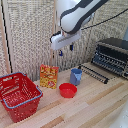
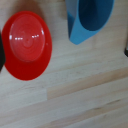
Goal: Kindly position your hand close to the oven tray's handle. Softly yet firmly grasp the handle using your hand. Slowly and with caution, draw the tray out until it is fully stretched out.
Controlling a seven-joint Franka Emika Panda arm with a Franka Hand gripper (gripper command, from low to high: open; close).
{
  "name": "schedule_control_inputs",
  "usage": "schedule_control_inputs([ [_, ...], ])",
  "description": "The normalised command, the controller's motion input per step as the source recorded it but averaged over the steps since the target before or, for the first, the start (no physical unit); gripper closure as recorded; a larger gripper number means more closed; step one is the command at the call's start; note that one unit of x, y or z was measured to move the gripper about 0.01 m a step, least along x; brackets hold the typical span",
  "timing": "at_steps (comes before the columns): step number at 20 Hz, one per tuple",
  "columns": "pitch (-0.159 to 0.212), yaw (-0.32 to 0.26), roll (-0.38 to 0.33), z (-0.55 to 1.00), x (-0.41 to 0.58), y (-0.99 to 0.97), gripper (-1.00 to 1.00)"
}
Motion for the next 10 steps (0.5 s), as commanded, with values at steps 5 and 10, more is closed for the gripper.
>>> schedule_control_inputs([
  [5,0.005,0.049,-0.375,-0.04,0.002,-0.28,-1.00],
  [10,0.006,0.071,-0.367,-0.10,0.046,-0.26,-1.00],
])
